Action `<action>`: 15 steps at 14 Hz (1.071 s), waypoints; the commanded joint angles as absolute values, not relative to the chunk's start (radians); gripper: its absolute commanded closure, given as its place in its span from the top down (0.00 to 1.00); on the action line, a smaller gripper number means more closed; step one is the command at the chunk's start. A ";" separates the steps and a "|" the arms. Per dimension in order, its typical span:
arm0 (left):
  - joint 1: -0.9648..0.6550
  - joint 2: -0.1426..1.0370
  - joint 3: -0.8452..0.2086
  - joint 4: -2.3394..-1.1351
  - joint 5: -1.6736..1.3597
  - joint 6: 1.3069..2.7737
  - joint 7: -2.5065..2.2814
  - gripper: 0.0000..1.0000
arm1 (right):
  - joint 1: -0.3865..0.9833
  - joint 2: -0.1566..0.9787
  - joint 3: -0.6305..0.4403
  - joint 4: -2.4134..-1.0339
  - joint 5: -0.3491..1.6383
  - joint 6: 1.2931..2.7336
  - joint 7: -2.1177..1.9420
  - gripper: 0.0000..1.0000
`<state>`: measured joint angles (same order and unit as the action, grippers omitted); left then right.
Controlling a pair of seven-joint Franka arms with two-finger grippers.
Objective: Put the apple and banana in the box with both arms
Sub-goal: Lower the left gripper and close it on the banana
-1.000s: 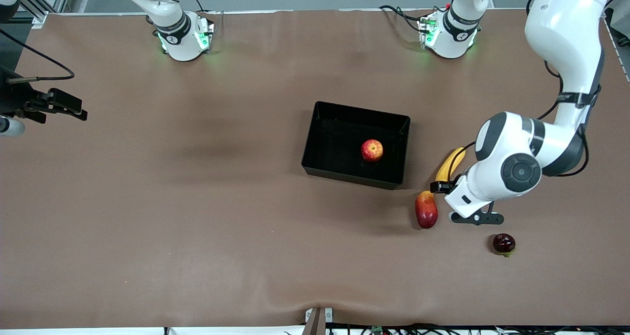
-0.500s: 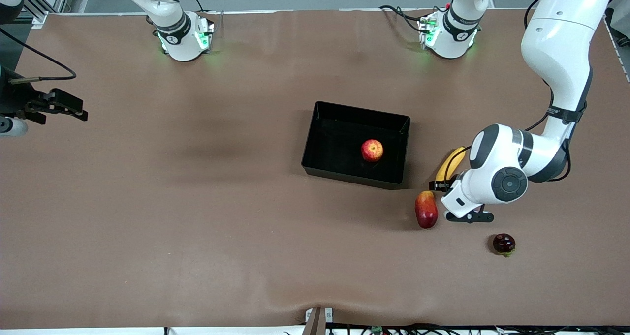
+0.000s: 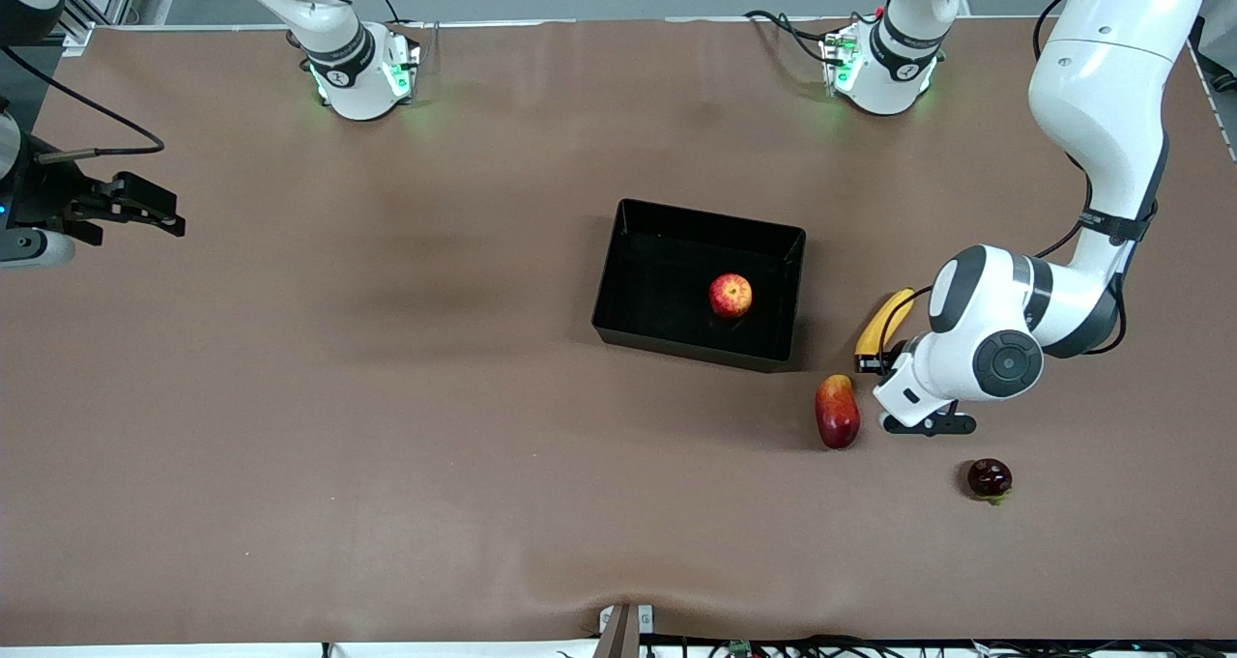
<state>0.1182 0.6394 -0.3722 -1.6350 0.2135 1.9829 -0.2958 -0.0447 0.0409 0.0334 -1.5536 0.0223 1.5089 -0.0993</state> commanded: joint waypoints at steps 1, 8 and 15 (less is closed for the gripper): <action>0.121 0.626 -0.377 -1.649 0.226 1.988 -0.304 0.48 | -0.049 0.031 0.035 -1.559 0.011 1.508 -0.110 1.00; 0.118 0.612 -0.379 -1.638 0.222 1.982 -0.294 0.00 | -0.044 0.029 0.035 -1.557 0.009 1.511 -0.110 1.00; 0.123 0.531 -0.425 -1.594 0.216 1.821 -0.288 0.00 | -0.040 0.032 0.038 -1.548 0.008 1.513 -0.110 1.00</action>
<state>0.1185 0.5808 -0.3964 -1.6133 0.2135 1.9135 -0.2960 -0.0432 0.0384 0.0367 -1.5522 0.0216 1.5139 -0.1035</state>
